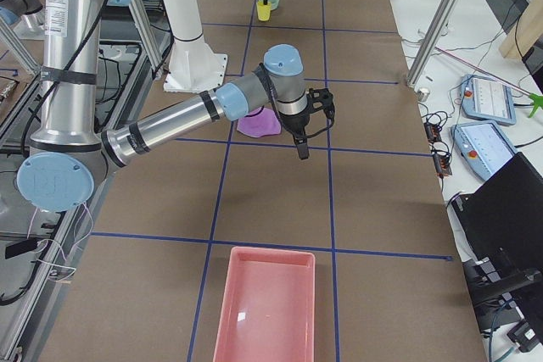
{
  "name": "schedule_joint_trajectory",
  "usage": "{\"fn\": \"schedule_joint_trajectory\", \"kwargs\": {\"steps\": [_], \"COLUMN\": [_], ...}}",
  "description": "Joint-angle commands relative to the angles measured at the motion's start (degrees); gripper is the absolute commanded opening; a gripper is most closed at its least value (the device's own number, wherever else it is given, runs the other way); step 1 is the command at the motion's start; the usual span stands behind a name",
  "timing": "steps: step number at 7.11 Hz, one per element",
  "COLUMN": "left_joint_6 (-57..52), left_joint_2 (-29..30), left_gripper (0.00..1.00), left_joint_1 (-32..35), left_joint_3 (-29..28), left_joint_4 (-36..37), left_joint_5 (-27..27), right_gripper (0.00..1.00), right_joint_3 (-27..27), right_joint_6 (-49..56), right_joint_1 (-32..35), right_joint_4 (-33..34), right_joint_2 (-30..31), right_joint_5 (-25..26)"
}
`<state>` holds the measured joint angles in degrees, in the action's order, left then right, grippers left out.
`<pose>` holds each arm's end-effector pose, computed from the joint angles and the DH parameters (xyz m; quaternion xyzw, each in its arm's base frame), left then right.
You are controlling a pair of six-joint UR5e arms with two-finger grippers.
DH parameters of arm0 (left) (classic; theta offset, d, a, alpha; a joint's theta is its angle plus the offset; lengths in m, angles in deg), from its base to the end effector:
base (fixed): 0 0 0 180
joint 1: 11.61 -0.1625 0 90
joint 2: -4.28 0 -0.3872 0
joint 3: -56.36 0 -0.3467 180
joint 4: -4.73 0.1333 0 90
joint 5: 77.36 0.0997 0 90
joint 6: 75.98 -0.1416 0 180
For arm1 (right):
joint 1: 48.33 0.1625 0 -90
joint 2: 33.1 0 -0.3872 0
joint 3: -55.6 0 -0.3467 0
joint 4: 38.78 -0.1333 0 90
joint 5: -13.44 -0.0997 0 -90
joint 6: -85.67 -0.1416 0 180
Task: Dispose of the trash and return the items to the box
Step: 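Lift the yellow cup with the left gripper into the clear bin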
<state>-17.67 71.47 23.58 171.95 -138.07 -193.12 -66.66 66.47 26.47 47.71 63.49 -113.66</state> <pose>0.2510 -0.2648 0.4924 0.0859 0.4879 0.0775 0.8652 -0.0613 -0.4084 0.4470 0.1371 -0.3647 -0.0481 0.9197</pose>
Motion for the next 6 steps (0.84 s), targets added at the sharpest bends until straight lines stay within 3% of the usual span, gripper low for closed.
{"fn": "schedule_joint_trajectory", "kwargs": {"steps": [1, 3, 4, 6], "left_joint_6": [-0.4, -12.7, -25.1, -57.2], "left_joint_2": [-4.6, -6.5, -6.0, -1.4], "left_gripper": [0.0, 0.0, 0.0, 0.0], "left_joint_1": [4.1, 18.4, 27.9, 45.1], "left_joint_3": [5.1, 4.0, 3.7, 2.5], "left_joint_4": [0.2, 2.8, 10.6, 35.5], "left_joint_5": [-5.0, -13.5, -17.8, -19.6], "right_gripper": [1.0, 1.0, 1.0, 1.0], "right_joint_3": [0.0, 0.0, 0.0, 0.2], "right_joint_6": [0.0, 0.0, 0.0, 0.0], "right_joint_1": [0.0, 0.0, 0.0, -0.2], "right_joint_4": [0.0, 0.0, 0.1, 0.1], "right_joint_2": [0.0, 0.0, 0.0, 0.0], "right_joint_5": [0.1, 0.1, 0.0, -0.1]}}
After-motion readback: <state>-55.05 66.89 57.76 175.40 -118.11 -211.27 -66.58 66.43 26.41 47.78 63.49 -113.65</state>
